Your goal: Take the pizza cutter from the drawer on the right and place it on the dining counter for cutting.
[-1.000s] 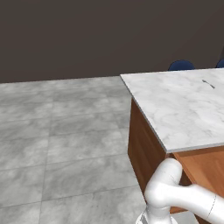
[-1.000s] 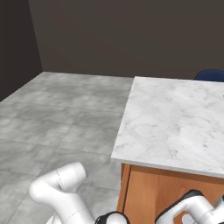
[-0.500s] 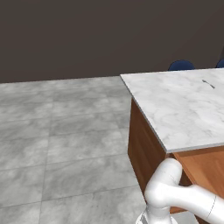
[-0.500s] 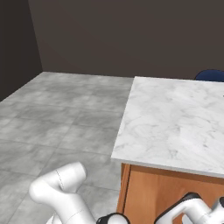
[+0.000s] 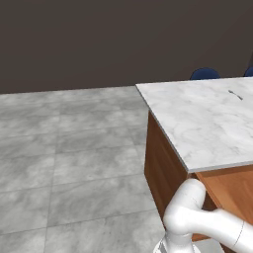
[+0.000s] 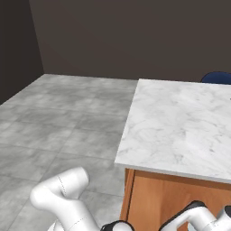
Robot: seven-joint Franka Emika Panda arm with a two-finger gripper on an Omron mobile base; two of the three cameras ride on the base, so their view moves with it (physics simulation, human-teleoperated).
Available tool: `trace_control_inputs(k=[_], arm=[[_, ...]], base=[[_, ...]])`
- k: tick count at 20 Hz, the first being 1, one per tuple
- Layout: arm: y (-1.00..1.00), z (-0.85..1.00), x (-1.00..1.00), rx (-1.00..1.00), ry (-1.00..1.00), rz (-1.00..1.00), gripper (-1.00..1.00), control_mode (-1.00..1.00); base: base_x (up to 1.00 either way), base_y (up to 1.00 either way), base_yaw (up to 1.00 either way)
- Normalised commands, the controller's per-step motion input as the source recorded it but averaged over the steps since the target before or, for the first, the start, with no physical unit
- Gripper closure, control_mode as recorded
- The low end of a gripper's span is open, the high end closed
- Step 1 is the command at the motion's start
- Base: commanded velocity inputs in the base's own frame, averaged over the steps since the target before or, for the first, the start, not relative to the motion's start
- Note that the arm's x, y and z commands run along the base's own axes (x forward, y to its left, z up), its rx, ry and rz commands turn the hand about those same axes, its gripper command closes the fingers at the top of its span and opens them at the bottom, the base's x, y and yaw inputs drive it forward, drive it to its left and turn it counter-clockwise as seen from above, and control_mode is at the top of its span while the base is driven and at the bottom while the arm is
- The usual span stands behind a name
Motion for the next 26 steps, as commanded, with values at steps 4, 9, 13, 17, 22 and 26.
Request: trace_control_inputs(k=[4, 9, 13, 17, 22, 26], arm=[[0.0, -0.13, 0.0, 0.0, 0.0, 0.02, -1.0, -1.0], [0.0, -0.03, 0.0, 0.0, 0.0, 0.01, -1.0, -1.0], [0.0, 0.0, 0.0, 0.0, 0.0, 0.0, -1.0, -1.0], [0.0, -0.01, 0.0, 0.0, 0.0, 0.0, -1.0, -1.0], [0.0, -0.02, 0.0, 0.0, 0.0, 0.0, -1.0, -1.0], [0.0, -0.14, 0.0, 0.0, 0.0, 0.0, -1.0, -1.0]], base=[[0.0, 0.0, 0.0], [0.0, 0.0, 0.0], [0.0, 0.0, 0.0], [0.0, 0.0, 0.0], [0.0, 0.0, 0.0], [0.0, 0.0, 0.0]])
